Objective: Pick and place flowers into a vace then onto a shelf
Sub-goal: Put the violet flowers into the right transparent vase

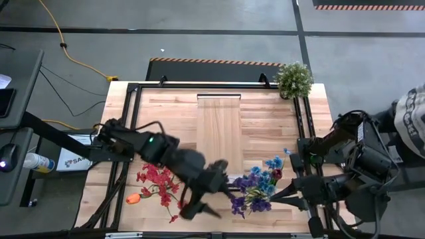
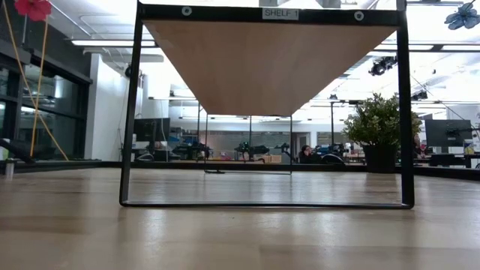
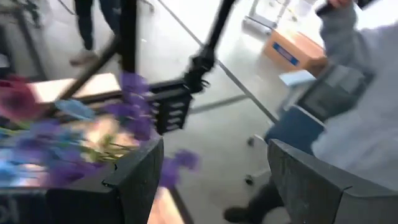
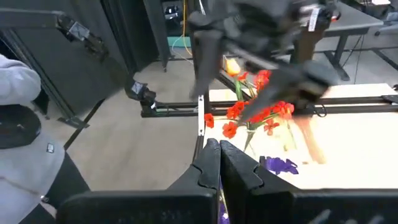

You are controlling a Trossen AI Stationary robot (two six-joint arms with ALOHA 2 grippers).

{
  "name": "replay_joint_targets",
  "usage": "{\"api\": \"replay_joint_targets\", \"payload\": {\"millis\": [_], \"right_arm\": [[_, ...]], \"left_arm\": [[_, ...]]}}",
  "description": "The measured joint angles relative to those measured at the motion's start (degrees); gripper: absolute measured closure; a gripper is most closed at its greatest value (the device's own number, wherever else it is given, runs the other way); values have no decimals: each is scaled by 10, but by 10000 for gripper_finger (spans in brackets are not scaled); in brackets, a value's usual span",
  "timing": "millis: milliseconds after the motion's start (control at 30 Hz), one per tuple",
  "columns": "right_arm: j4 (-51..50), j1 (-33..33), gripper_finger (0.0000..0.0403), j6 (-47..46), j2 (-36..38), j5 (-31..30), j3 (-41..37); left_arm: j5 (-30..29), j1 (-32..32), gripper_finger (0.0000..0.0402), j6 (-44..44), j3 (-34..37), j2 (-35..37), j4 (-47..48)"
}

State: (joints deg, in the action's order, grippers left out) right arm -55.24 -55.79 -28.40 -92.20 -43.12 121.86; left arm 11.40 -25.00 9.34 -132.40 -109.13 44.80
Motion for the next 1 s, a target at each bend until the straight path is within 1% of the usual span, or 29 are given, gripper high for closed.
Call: {"api": "replay_joint_targets", "payload": {"millis": [133,267,433,567,667,700,767,833,900,1000], "right_arm": [[0,-5,402,3,8,-25,0],[-2,-5,402,12,9,-41,0],[-2,-5,402,28,9,-36,0],[-5,-5,402,64,9,-6,0],[-30,-5,402,60,10,36,0],[-40,-5,402,47,11,50,0],[-59,-5,402,18,15,81,0],[-71,-5,402,1,17,107,0],[-73,-6,402,6,18,121,0],[-72,-10,402,30,18,121,0]], "left_arm": [[-13,-36,80,29,0,0,12],[-21,-60,80,58,0,0,22],[-14,-88,80,114,0,0,21],[-19,-113,80,162,0,0,19],[-80,-131,80,201,0,0,3],[-105,-136,80,211,0,0,-7],[-135,-142,80,225,-1,-6,-37],[-158,-152,80,233,1,-11,-57],[-176,-153,80,242,1,-23,-98],[-191,-159,80,257,1,-40,-128]]}}
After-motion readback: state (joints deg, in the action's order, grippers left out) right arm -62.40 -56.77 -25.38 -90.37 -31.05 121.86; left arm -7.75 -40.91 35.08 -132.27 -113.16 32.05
